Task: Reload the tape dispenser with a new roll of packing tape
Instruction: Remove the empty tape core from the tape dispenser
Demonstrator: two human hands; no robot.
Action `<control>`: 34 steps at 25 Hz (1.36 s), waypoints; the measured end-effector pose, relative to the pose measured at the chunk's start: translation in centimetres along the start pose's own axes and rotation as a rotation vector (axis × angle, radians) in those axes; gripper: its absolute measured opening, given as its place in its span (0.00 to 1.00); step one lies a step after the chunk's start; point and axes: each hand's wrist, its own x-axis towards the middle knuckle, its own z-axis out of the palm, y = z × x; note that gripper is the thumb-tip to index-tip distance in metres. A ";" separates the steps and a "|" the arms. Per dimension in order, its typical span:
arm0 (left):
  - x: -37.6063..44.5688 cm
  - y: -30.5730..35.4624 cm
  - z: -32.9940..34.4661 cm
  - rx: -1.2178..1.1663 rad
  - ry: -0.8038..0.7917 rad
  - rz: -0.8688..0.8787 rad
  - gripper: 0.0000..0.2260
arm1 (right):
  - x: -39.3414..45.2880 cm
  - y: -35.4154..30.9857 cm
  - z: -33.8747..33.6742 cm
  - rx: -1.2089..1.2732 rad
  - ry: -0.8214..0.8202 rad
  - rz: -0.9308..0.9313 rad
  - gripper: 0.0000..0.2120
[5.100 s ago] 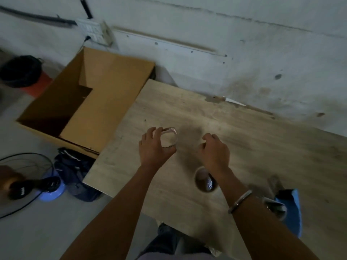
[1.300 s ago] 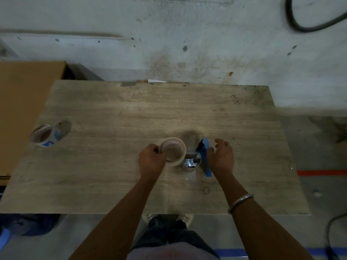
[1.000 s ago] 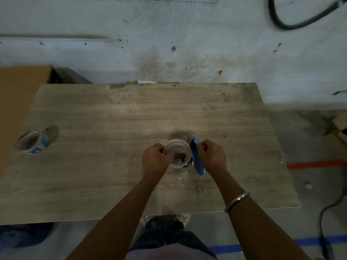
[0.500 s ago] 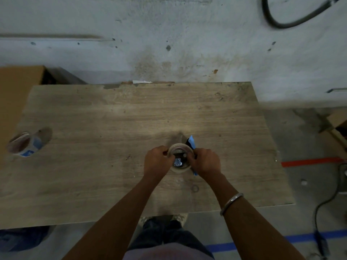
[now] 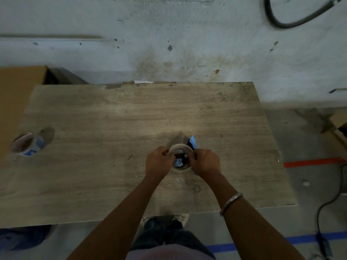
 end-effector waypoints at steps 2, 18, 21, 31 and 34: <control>0.0 0.1 0.3 -0.145 -0.057 -0.169 0.10 | -0.1 -0.1 0.1 -0.014 0.008 -0.012 0.20; 0.5 -1.7 0.7 -0.361 -0.118 -0.283 0.12 | -0.1 0.2 0.9 -0.009 -0.051 0.018 0.19; 0.5 -1.8 0.8 -0.316 -0.107 -0.254 0.13 | -0.2 0.1 0.9 -0.011 -0.056 0.023 0.18; 0.5 -1.4 0.6 0.079 -0.070 -0.064 0.13 | -1.0 0.3 1.1 0.126 0.106 0.052 0.22; 0.4 -1.3 0.5 -0.005 -0.085 -0.093 0.09 | -0.7 0.1 0.9 0.042 -0.087 0.185 0.33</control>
